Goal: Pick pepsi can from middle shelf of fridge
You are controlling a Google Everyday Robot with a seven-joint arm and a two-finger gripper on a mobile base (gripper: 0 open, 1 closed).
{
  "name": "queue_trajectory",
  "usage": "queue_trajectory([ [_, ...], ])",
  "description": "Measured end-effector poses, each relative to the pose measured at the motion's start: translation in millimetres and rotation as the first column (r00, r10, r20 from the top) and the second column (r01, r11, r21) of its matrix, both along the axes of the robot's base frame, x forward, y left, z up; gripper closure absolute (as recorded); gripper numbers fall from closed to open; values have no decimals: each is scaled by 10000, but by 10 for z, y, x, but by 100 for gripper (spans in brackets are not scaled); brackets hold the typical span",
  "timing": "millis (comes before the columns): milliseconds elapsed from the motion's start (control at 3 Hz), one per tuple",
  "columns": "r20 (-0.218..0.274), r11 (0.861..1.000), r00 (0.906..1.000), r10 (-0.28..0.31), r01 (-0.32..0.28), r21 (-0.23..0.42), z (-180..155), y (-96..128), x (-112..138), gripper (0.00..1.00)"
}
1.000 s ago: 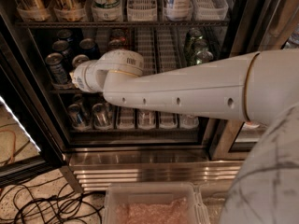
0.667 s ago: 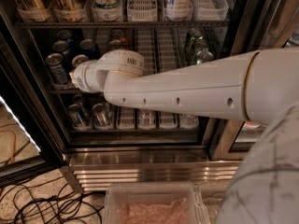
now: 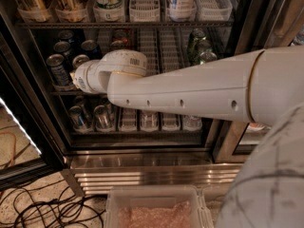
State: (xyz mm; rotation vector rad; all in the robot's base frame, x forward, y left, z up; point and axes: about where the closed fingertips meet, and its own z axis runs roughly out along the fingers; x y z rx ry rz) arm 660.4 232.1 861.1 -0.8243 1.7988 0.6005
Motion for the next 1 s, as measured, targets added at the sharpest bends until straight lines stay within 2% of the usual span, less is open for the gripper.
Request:
queue_trajectory([
  [1000,136,9994,9995,297,-299,145,100,-6,-62,100],
])
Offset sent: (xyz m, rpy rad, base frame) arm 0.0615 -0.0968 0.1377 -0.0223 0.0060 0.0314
